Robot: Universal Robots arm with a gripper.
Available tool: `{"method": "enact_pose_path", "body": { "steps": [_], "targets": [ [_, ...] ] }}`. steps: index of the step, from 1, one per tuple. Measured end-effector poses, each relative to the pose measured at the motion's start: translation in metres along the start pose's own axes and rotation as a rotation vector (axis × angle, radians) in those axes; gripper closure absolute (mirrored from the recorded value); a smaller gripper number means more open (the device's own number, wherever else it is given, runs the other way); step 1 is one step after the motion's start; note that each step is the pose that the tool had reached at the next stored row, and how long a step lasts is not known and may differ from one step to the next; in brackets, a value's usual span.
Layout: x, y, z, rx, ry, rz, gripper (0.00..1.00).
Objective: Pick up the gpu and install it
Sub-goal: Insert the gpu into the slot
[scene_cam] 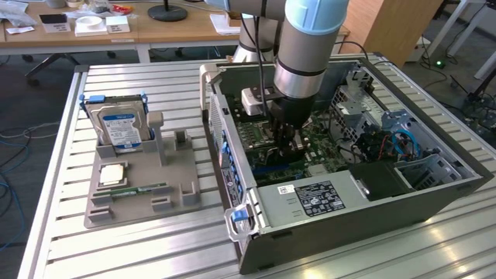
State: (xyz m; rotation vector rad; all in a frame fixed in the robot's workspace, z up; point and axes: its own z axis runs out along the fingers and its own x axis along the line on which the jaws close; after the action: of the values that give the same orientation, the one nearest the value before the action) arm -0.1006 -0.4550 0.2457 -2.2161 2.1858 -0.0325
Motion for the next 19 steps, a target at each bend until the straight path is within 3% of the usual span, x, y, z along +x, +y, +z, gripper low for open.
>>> {"method": "enact_pose_path", "body": {
  "steps": [19],
  "targets": [
    [-0.0001, 0.0005, 0.0037, 0.0002, 0.0006, 0.0, 0.74]
  ]
}}
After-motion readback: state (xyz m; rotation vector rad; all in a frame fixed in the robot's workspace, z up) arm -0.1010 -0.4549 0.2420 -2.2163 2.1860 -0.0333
